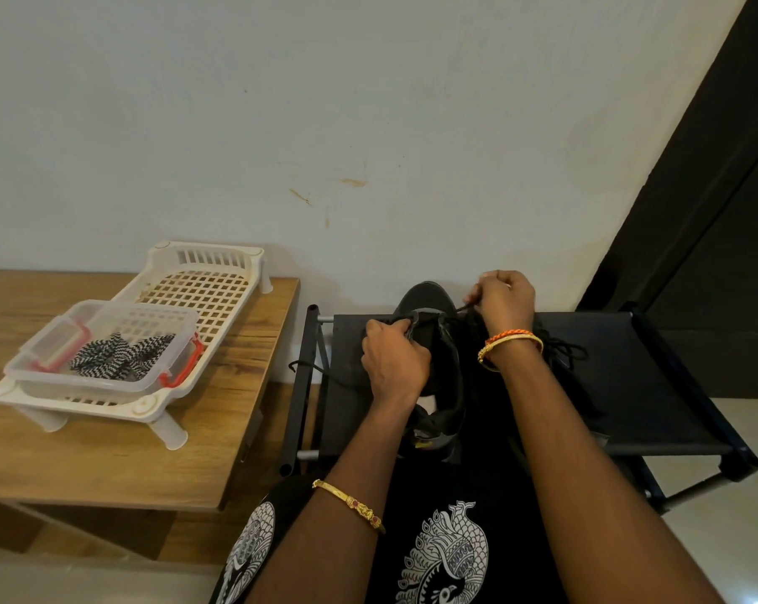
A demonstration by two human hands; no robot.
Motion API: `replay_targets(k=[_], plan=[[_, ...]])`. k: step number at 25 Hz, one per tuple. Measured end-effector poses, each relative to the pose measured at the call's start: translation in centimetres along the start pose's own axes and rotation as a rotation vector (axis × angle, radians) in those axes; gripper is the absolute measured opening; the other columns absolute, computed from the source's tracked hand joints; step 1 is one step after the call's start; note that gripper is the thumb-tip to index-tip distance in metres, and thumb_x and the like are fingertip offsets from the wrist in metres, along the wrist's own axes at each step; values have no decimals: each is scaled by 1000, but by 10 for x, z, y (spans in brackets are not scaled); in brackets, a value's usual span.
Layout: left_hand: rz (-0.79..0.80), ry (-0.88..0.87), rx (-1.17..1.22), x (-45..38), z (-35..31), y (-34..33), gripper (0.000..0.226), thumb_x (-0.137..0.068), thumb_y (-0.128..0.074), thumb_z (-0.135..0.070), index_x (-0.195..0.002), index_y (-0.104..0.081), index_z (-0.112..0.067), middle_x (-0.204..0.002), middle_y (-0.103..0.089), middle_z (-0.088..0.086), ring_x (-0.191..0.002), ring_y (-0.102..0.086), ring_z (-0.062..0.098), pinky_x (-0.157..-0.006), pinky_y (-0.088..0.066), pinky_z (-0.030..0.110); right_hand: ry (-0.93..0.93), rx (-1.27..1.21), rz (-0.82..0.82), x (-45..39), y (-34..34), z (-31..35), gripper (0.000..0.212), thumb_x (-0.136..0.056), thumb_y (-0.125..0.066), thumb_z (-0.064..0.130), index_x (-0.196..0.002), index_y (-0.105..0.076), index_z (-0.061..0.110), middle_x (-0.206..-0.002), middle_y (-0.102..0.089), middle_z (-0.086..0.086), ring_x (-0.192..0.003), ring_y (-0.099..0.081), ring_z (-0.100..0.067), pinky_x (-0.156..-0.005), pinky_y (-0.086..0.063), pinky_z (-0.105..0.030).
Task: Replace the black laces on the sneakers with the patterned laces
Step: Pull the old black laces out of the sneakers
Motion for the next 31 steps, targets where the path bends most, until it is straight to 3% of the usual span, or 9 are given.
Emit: replay_targets(k=[4,8,13,17,21,24,25,29,31], plan=[[13,-16,-7,0,0,-1,36,-93,-50,-10,-127,-59,-15,-119,-43,10,-108,-49,30,-97,-44,41,271,908,291,8,-30,-15,15,-87,-56,15,-89,-69,10,-90,-66,-8,-95,-60,-29,-91,-45,-39],[-7,-31,-8,-2,2,-4,31,-95,-48,-15,-122,-63,-16,-113,-44,9,-103,-50,28,-91,-46,40,250,1135,328,13,-45,-23,21,-88,-55,17,-102,-71,15,-109,-66,-6,-107,-56,-29,-96,-37,-42],[0,-28,-8,0,1,-1,33,-92,-50,-12,-123,-61,-17,-115,-44,10,-104,-50,29,-92,-46,41,201,910,236,10,-32,-21,14,-85,-61,16,-83,-75,19,-97,-70,-3,-100,-59,-27,-93,-38,-40],[-10,-5,-15,0,0,1,37,-92,-49,-11,-127,-59,-19,-118,-44,10,-107,-50,30,-96,-44,42,123,601,113,1,-9,-15,19,-76,-63,11,-61,-69,22,-89,-68,-9,-82,-63,-24,-88,-49,-41],[-18,3,-6,1,-1,1,36,-94,-48,-11,-127,-60,-17,-119,-45,10,-108,-51,29,-98,-43,42,64,254,-9,-2,8,-1,13,-81,-61,4,-72,-63,13,-90,-65,-10,-75,-59,-16,-73,-47,-27],[-17,10,-9,1,-2,2,36,-94,-49,-11,-128,-59,-17,-121,-44,9,-109,-51,28,-99,-43,40,-99,-234,52,2,0,4,22,-88,-49,-4,-74,-51,13,-83,-67,-7,-69,-63,-13,-69,-53,-27],[-15,12,-11,1,-1,1,36,-93,-50,-10,-128,-58,-17,-121,-44,9,-110,-50,28,-99,-43,41,-96,-242,79,4,-4,3,21,-90,-48,-2,-76,-51,13,-77,-67,-6,-64,-64,-14,-67,-54,-28],[-2,-5,-18,1,-1,1,37,-92,-50,-10,-127,-59,-16,-119,-45,11,-108,-50,31,-96,-44,43,225,737,241,4,-28,-13,16,-86,-56,13,-84,-70,5,-82,-69,-12,-79,-63,-28,-82,-52,-36],[-1,-16,-12,0,0,0,34,-93,-49,-12,-125,-60,-15,-117,-45,11,-107,-50,31,-93,-44,42,244,1022,375,8,-39,-22,18,-84,-56,14,-91,-71,5,-94,-69,-17,-91,-62,-35,-85,-52,-42]])
Point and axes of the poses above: each hand's wrist, its own x-axis away from the middle knuckle, its own y-axis out of the back of the hand, z = x × y, the point moved 3 cm from there along -x, towards the middle knuckle
